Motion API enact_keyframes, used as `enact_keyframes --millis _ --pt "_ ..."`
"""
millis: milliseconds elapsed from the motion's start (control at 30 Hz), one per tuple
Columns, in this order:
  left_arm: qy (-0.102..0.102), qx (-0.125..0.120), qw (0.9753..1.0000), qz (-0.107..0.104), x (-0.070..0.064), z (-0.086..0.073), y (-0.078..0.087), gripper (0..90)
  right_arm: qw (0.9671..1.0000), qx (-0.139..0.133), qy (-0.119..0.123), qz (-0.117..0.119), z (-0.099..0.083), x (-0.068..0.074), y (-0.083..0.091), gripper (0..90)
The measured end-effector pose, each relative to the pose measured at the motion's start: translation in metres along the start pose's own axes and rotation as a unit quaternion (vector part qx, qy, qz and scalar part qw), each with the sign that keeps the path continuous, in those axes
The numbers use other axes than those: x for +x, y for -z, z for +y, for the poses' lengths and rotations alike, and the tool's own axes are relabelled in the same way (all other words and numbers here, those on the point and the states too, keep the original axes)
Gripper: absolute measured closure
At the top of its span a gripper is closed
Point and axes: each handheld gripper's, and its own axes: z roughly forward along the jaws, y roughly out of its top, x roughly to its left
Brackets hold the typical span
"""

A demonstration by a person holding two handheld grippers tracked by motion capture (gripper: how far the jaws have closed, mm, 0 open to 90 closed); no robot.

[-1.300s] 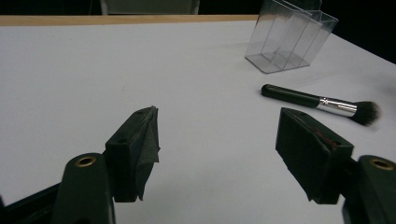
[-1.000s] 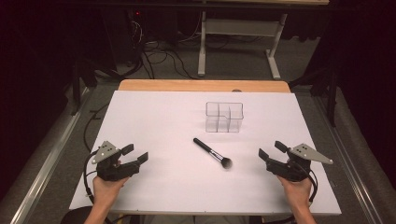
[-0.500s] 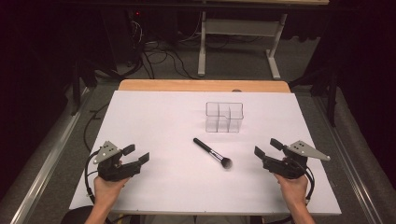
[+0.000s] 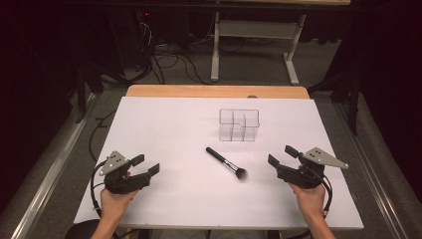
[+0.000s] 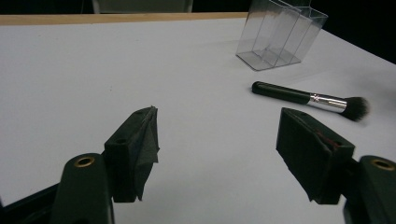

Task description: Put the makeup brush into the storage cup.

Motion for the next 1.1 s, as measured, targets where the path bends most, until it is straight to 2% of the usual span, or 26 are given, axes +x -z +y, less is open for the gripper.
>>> enact_keyframes --millis 533,700,1100 --pt "-0.004 0.004 1.0000 -0.001 -0.001 0.000 -0.002 29.8 0.9999 0.001 0.002 0.010 0.006 0.007 -0.011 25.9" --pt "-0.002 0.002 1.0000 0.002 -0.001 0.000 -0.002 29.9 0.9997 -0.002 0.001 0.023 0.012 0.013 -0.014 26.0" --pt "-0.002 0.003 1.0000 0.000 -0.001 0.000 -0.002 29.9 0.9995 0.004 0.003 0.032 0.014 0.020 -0.027 26.3"
